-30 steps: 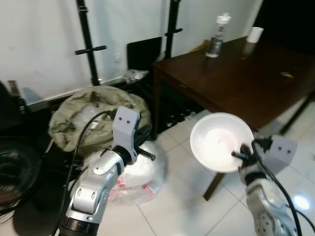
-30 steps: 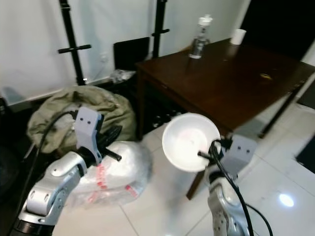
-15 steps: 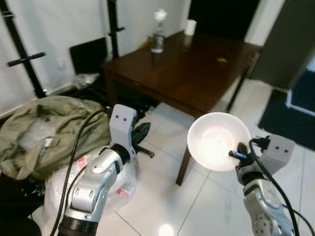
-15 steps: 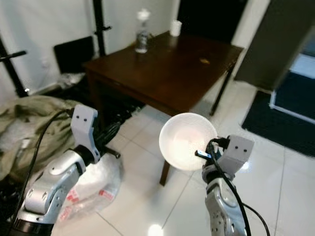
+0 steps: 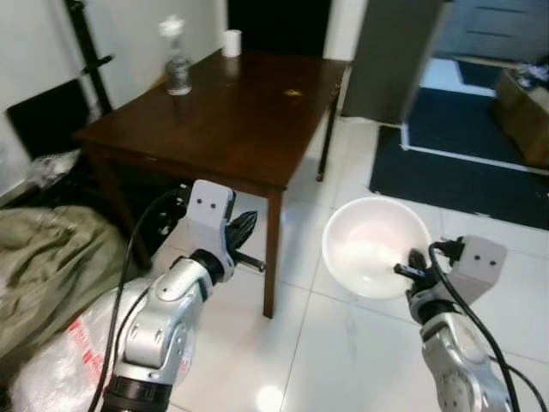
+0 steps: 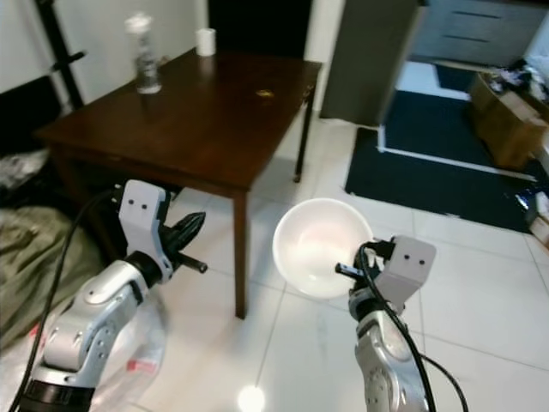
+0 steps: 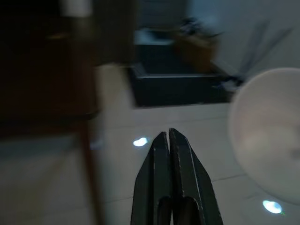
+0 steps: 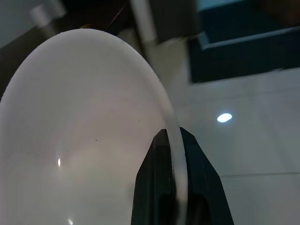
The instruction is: Setting the table
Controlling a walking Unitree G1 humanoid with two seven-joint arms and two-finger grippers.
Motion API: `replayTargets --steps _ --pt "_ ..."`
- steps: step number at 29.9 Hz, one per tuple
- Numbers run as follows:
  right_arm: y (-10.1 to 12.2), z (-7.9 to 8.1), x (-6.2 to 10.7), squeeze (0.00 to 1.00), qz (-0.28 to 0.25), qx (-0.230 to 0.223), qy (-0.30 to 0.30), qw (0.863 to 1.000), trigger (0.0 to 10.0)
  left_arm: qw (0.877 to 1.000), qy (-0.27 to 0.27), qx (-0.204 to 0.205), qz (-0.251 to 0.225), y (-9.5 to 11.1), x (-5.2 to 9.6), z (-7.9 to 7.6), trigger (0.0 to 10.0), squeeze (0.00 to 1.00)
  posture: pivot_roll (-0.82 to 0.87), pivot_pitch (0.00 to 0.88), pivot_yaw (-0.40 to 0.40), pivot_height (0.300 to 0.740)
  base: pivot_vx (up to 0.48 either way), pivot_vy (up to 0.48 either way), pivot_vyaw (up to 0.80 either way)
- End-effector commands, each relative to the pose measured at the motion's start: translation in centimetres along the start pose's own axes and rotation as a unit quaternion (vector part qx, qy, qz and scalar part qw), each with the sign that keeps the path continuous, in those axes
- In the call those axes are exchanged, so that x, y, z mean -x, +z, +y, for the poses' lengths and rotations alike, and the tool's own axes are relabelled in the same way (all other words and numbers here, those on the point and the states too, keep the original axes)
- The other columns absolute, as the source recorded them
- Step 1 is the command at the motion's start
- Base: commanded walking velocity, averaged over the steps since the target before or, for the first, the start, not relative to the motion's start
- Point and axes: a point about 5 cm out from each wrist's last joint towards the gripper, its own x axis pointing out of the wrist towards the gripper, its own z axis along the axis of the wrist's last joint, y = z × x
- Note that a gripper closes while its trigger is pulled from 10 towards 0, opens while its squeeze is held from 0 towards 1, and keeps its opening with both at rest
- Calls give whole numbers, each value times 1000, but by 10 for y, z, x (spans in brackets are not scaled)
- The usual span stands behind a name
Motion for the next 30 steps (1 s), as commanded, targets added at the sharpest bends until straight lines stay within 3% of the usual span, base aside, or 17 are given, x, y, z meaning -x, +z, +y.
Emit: replayTargets --steps 1,30 --pt "-2 -2 1 0 2 3 -3 1000 10000 1000 1 -1 6 -4 2 1 10000 0 64 90 53 740 0 0 -800" --pt "0 -1 0 0 -1 4 0 1000 10000 1000 1 6 -10 -1 -1 2 10000 0 57 79 53 740 0 0 -800"
